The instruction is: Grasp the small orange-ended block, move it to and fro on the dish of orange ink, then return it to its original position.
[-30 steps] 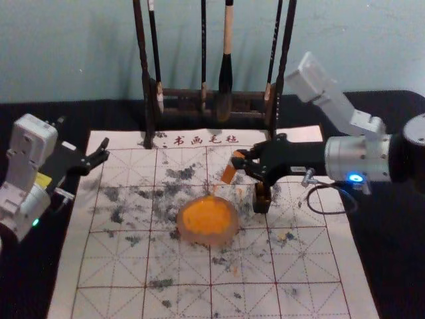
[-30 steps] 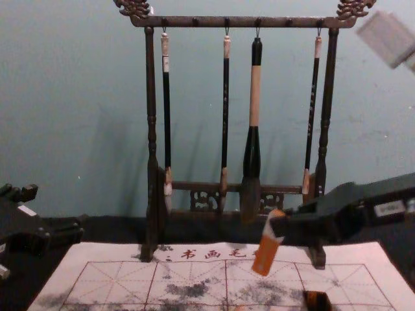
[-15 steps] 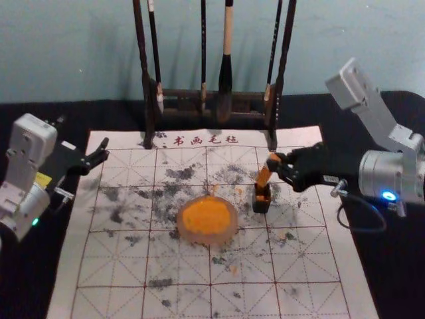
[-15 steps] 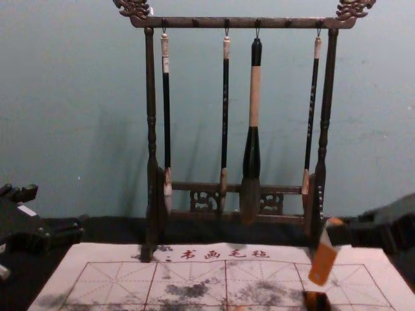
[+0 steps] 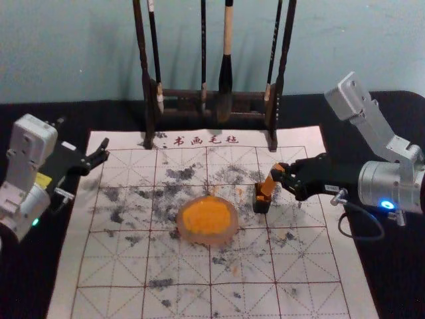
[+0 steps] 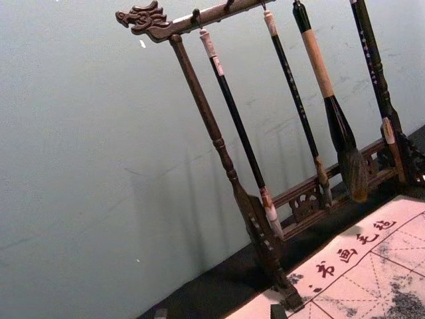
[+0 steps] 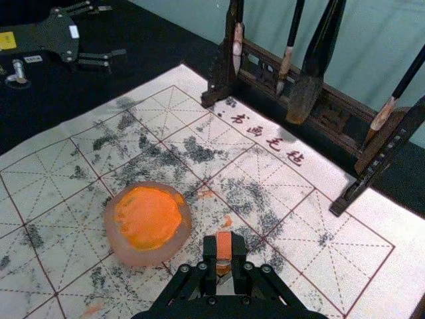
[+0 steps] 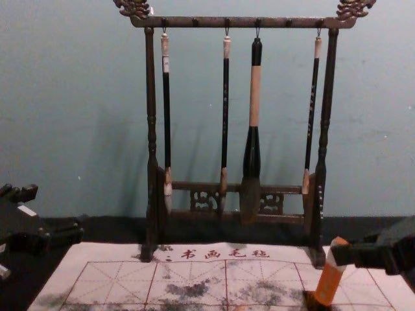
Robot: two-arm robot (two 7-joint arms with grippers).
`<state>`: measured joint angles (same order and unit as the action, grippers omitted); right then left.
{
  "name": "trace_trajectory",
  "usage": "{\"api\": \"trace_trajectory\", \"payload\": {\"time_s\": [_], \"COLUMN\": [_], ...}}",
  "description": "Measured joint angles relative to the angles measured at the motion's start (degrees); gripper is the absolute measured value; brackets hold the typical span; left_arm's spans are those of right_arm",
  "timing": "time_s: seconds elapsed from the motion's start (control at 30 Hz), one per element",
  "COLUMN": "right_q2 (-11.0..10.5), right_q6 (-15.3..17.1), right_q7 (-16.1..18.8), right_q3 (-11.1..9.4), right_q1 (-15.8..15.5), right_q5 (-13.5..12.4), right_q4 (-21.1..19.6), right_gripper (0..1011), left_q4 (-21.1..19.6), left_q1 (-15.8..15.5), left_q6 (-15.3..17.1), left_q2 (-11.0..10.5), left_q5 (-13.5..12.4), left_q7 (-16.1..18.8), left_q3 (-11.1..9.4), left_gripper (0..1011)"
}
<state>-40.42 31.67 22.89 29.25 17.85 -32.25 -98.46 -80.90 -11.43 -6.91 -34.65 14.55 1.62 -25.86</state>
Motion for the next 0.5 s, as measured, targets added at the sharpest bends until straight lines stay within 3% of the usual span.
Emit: {"api": "trace_trajectory", "payload": {"time_s": [0.5], "right_q2": [2.0], "right_q6": [0.5], "right_q7": [0.9], "right_q3": [1.0], "right_q1": [1.7], "right_q5": [1.6], "right_q4": [3.2], "right_gripper": [104], "left_q4": [0.0], "left_q1": [0.0], "left_q6": [0.0], "left_q2": [0.0], "left_q5": [0.0], "left_q7": [0.0], "left_q3": [0.0], "left_gripper": [1001]}}
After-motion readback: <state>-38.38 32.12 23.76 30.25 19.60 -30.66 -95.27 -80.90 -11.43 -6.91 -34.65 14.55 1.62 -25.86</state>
